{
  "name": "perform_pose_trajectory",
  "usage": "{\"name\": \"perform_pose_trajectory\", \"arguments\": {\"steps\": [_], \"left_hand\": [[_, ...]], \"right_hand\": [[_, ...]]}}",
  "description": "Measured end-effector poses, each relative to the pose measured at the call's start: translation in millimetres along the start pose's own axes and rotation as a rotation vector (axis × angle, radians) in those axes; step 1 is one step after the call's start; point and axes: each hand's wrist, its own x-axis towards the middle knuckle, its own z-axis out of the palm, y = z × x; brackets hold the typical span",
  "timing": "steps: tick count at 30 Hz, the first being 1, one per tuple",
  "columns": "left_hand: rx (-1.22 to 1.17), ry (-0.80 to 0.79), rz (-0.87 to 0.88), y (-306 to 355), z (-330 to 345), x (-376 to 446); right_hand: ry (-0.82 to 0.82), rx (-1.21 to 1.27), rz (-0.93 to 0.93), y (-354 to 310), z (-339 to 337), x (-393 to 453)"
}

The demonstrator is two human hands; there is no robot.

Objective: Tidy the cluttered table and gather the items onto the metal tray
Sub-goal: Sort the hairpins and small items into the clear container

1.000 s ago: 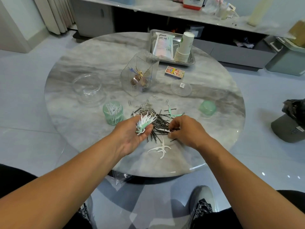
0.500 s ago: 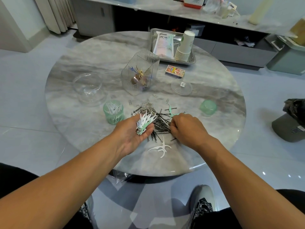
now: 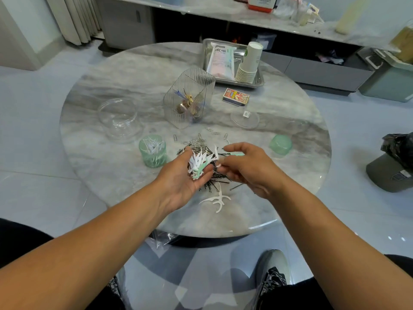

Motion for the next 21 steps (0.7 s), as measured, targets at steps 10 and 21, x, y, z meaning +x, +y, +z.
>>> {"name": "perform_pose_trajectory", "arguments": {"steps": [10, 21], "left_hand": [[0.033, -0.014, 0.084, -8.2, 7.8, -7.8], [0.985, -0.274, 0.353, -8.8, 8.3, -16.0]], "right_hand": [[0.025, -0.07, -0.091, 12.3, 23.0, -8.0], [-0.031, 0.012, -0.083, 18.0, 21.3, -7.2]]}}
